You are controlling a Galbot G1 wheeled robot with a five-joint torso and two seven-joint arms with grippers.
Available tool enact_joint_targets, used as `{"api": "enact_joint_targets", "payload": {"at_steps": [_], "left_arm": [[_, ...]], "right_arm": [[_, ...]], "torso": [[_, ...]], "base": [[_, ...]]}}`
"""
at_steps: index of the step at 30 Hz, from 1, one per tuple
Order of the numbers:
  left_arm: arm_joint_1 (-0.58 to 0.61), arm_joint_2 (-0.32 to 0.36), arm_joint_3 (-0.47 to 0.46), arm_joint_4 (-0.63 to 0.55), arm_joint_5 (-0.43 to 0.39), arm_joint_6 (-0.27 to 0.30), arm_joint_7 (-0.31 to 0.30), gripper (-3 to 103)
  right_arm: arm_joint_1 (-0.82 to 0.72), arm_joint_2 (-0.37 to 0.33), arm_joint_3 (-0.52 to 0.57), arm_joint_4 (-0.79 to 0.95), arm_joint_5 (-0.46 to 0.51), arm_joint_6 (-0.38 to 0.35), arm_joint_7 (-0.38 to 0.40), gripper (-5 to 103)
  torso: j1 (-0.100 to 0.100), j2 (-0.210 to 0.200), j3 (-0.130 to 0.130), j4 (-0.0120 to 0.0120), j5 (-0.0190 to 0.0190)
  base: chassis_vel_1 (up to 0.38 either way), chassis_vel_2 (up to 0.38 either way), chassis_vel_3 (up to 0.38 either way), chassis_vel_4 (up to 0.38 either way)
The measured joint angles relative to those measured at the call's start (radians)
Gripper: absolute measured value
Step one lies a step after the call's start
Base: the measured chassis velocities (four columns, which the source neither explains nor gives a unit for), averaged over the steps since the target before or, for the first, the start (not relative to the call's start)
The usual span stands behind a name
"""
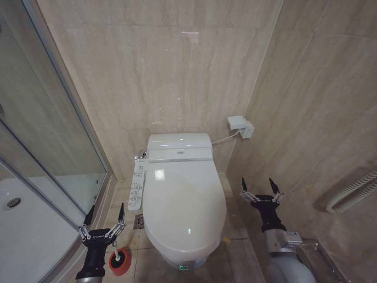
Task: Open the toilet lid, clean the toilet bowl with a toilet brush, close the toilet lid, and flush.
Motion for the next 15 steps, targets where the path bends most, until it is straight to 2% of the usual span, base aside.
{"api": "enact_joint_targets", "payload": {"at_steps": [15], "left_arm": [[0.0, 0.0, 0.0, 0.0, 0.0, 0.0, 0.0, 97]], "right_arm": [[-0.001, 0.0, 0.0, 0.001, 0.0, -0.001, 0.001, 100]], "torso": [[0.0, 0.0, 0.0, 0.0, 0.0]], "base": [[0.0, 0.0, 0.0, 0.0]]}}
